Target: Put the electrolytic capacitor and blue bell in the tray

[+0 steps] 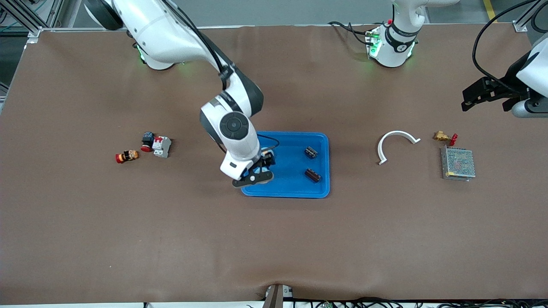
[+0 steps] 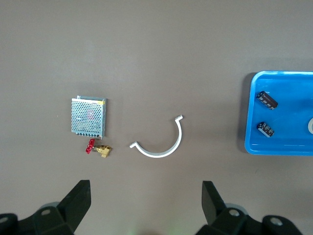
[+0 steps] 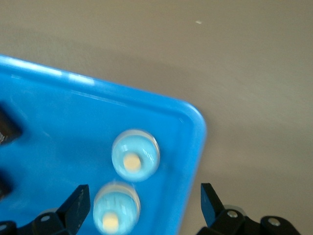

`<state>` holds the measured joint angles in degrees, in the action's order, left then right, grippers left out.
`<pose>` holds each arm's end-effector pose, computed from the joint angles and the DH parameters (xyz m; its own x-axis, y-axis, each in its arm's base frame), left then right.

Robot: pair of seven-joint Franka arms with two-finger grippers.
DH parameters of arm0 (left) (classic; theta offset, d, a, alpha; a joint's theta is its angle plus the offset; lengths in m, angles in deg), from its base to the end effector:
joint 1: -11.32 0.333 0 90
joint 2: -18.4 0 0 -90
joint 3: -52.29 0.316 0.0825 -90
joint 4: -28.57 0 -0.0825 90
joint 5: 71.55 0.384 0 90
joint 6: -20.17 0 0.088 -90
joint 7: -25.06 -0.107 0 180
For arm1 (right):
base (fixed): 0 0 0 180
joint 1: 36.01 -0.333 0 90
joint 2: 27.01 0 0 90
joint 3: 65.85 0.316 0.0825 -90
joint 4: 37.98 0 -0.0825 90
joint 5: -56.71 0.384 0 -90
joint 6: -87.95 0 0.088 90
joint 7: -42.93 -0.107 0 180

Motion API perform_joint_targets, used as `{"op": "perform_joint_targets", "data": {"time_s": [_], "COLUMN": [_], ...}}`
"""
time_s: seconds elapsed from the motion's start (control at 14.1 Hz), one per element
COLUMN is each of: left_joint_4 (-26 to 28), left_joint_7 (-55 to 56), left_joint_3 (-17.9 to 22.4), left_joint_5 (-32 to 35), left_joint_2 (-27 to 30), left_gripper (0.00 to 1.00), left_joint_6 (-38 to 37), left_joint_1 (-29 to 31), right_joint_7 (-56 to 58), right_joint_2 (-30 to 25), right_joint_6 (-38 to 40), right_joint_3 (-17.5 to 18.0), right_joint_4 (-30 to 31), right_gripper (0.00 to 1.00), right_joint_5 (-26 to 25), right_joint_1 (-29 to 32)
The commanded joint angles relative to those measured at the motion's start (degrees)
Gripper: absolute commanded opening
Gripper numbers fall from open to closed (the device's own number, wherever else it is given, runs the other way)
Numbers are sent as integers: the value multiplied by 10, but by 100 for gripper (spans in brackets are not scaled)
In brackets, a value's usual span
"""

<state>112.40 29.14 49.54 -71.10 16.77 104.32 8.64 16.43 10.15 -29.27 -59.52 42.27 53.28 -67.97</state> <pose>0.5509 -0.0510 0.6502 0.9995 -0.0227 -0.0223 -0.0229 -0.9997 -0.0081 0.5792 0.4331 0.3262 0.9778 0.2093 -0.0053 0.2093 -0.9778 -0.0123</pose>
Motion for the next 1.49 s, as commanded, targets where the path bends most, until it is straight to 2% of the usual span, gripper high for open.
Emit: {"op": "perform_joint_targets", "data": {"time_s": [0.0, 0.28, 0.5, 0.64, 0.78, 0.99, 1.21, 1.42], "left_joint_4": [-13, -13, -13, -13, -12, -9, -9, -7], "left_joint_7": [-8, -9, -12, -12, -12, -17, -87, -84], "left_joint_3": [1, 1, 1, 1, 1, 0, 1, 1], "left_joint_5": [-3, -3, -3, -3, -2, -2, 1, 1], "left_joint_2": [-5, -5, -3, -2, -2, 0, 1, 2], "left_gripper": [100, 100, 100, 100, 100, 100, 100, 100], "left_joint_6": [-3, -3, -3, -3, -3, -7, -7, -7], "left_joint_1": [-1, -1, 0, 0, 1, 1, 1, 3], "right_joint_7": [-5, 63, 111, 194, 226, 232, 273, 274], "right_joint_2": [-109, -217, -279, -311, -333, -358, -372, -386], "right_joint_6": [117, 271, 333, 355, 373, 381, 386, 383], "right_joint_3": [5, 5, 4, 4, 4, 4, 4, 3], "right_joint_4": [25, 21, 25, 28, 31, 36, 52, 66], "right_gripper": [100, 100, 100, 100, 100, 100, 100, 100], "right_joint_5": [-2, 4, 14, 14, 15, 14, 18, 26], "right_joint_1": [24, 76, 137, 197, 251, 295, 344, 378]}}
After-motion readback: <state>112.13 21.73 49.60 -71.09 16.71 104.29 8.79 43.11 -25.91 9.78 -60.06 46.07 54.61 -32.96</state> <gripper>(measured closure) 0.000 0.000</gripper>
